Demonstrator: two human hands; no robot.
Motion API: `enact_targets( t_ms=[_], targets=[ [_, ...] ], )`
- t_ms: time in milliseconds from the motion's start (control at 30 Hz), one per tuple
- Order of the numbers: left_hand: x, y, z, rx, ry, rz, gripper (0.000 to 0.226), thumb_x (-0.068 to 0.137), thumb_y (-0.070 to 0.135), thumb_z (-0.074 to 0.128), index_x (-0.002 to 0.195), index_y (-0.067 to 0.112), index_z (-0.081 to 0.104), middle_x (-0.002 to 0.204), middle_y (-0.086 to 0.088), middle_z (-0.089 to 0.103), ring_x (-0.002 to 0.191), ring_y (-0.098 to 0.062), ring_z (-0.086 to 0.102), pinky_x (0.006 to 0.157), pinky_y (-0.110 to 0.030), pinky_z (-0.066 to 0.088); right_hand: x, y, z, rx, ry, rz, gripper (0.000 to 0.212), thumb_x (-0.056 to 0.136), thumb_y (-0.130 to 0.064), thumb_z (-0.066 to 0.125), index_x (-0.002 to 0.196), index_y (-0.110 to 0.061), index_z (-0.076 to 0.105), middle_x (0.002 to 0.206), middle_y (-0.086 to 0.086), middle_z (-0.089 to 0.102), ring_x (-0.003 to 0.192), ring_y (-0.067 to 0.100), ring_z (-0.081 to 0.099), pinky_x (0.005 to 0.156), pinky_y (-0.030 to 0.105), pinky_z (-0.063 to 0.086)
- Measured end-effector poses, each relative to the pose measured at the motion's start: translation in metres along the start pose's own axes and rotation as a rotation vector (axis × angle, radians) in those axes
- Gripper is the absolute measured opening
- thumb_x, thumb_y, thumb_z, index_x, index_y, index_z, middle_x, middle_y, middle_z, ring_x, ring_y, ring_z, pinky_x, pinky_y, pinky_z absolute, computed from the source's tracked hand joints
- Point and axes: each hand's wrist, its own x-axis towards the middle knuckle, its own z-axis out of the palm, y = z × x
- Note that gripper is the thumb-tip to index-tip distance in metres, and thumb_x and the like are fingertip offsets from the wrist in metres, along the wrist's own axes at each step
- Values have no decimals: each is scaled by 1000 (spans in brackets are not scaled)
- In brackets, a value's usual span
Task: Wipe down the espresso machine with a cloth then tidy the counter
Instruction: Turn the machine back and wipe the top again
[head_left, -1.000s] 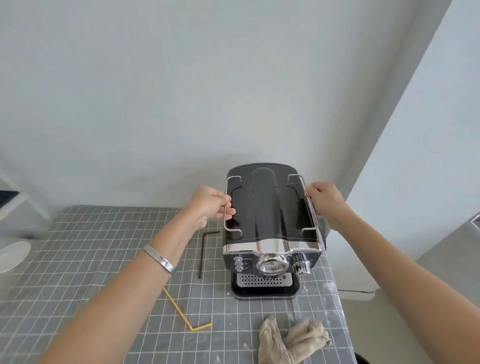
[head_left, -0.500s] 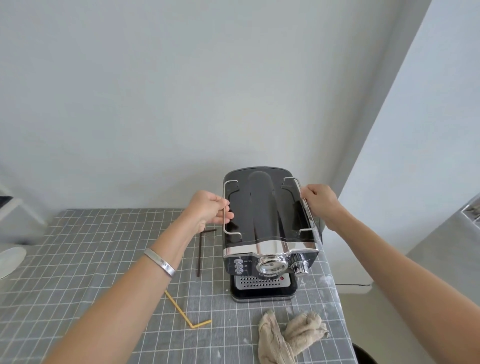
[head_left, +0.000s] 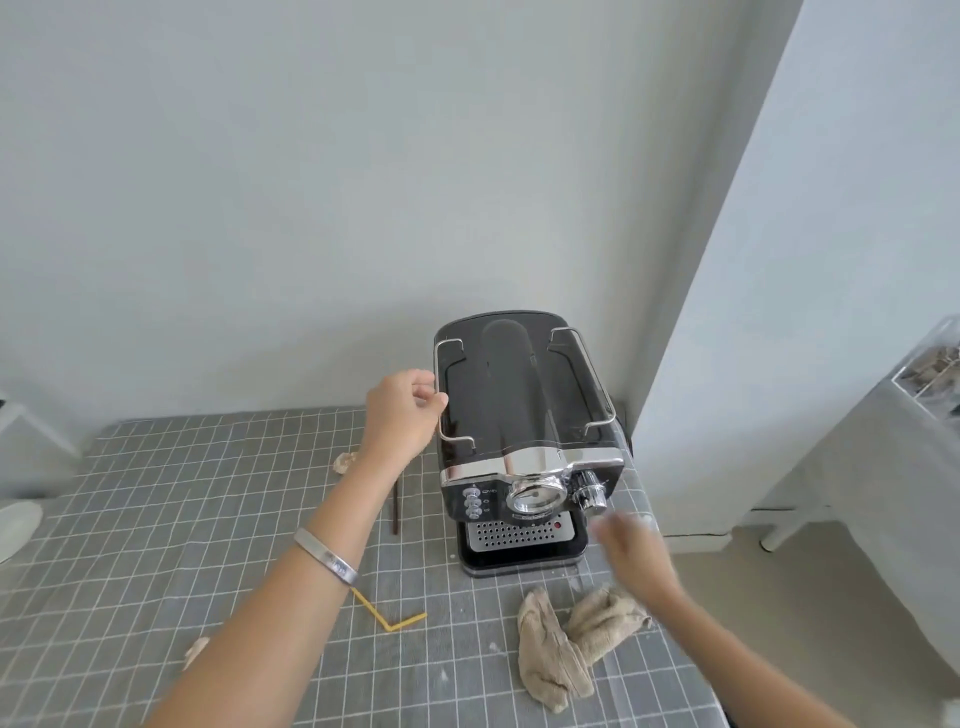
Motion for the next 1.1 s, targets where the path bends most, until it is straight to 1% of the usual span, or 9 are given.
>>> enact_targets(
  t_ms=[100,200,333,400,500,700,833,967,1100],
  targets=[
    [-11,-3,1,101,57,101,33,87,16,66,119,11,64,111,-6,67,93,-20,66,93,-31,47,-47,48,62,-494,-487,-102,88,66,-77,50,139,-29,46,156,3,28,148,36,17,120,54,2],
    [-21,-5,5,113,67,158,37,87,17,66,123,12,61,118,-8,63,101,-22,64,96,-30,43,-61,63,80,-690,-329,-224,81,74,-72,56,144,-34,42,164,0,-3,149,37,-14,113,52,-19],
    [-32,-8,7,119,64,203,39,89,20,64,127,13,59,121,-7,58,106,-21,60,96,-25,40,-64,51,69,-420,-241,-278,39,91,-47,58,122,-22,59,147,-4,43,146,20,25,123,43,14],
    [-43,-8,4,88,90,252,38,91,20,62,127,12,59,119,-6,55,107,-21,58,98,-35,45,-70,27,43,-142,-185,-283,17,91,-36,64,103,-24,58,101,-12,64,97,-4,57,86,25,46],
    [-70,-9,-1,-10,170,414,29,94,20,60,121,12,63,116,-2,57,109,-16,57,95,-38,47,-80,-22,-5,51,-61,-294,16,92,-26,66,93,-33,52,60,-11,61,55,-2,57,51,14,39],
    [-141,-2,13,-278,-97,533,43,92,49,53,125,20,58,122,11,58,118,-13,57,90,-21,47,-89,-134,-93,333,130,-415,57,84,-49,65,137,-44,45,90,-10,74,85,2,69,79,22,55],
    [-120,7,9,-347,172,468,36,99,39,43,119,15,61,114,9,62,109,-7,60,88,-12,43,-63,-187,-143,423,-92,-379,73,63,-42,86,129,-28,57,109,-6,72,98,11,72,81,31,59],
    [-57,17,5,-183,336,288,30,102,18,41,124,6,57,122,-7,57,117,-20,53,100,-19,34,-18,-226,-160,90,15,-398,38,64,-26,88,98,-26,72,87,-7,75,84,11,71,69,25,57],
    [-14,20,28,116,169,146,45,104,24,30,144,5,36,153,-14,33,143,-28,28,115,-38,26,36,-250,-146,-59,208,-403,21,67,-37,77,72,-18,71,73,3,73,77,18,69,64,31,56]
  ],
)
